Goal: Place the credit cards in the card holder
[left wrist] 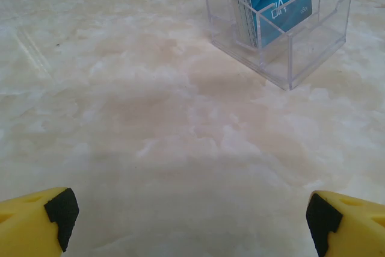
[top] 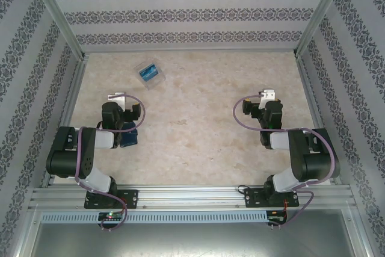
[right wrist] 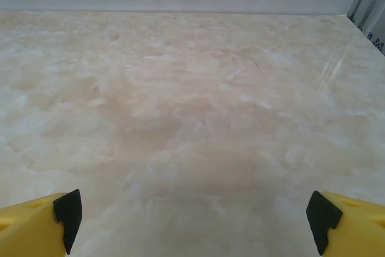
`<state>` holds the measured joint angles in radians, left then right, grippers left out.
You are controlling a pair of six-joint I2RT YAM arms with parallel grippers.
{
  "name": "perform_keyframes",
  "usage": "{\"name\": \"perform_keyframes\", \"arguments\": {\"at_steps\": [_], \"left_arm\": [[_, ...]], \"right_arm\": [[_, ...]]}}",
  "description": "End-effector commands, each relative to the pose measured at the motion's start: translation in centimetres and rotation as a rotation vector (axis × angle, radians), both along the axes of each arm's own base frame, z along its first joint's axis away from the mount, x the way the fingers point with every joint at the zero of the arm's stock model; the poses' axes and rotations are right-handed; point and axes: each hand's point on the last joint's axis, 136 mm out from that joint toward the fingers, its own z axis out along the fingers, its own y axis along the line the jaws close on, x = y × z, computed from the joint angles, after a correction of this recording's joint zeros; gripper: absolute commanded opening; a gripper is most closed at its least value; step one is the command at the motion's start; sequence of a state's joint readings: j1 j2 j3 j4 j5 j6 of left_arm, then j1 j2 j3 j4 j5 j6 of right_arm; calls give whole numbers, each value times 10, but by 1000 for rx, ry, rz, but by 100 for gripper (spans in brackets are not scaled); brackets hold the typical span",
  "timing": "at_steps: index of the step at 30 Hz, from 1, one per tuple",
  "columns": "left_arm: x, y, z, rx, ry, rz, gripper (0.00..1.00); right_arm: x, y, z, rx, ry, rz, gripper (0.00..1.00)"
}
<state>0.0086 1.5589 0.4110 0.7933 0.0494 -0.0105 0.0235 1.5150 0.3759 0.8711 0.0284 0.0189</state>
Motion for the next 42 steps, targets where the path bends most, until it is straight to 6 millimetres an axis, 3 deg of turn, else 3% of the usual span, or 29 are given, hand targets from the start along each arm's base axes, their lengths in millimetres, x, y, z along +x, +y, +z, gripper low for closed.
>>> {"name": "perform_keyframes", "arguments": {"at_steps": [1, 31, 32, 35, 39, 40, 42], "left_arm": [[6, -1, 10, 5, -27, -11, 99], [6, -5, 12, 4, -36, -37, 99], [5, -14, 15, 1, -10, -92, 99], [3, -19, 48, -70, 94, -91, 99], [-13, -23, 85, -218, 65, -43, 99], [-20, -10, 88, -289, 85, 85, 99], [-53, 30, 72, -427, 213, 489, 99]], "right_arm": [[5, 3, 11, 7, -34, 23, 98], [6, -2, 12, 27, -37, 6, 98], [5, -5, 18, 36, -56, -7, 98], [-2, -9, 47, 39, -33, -36, 98], [-10, -4, 103, 77, -58, -86, 98], [-10, 1, 115, 84, -86, -71, 98], [-8, -1, 125, 195, -117, -119, 98]]}}
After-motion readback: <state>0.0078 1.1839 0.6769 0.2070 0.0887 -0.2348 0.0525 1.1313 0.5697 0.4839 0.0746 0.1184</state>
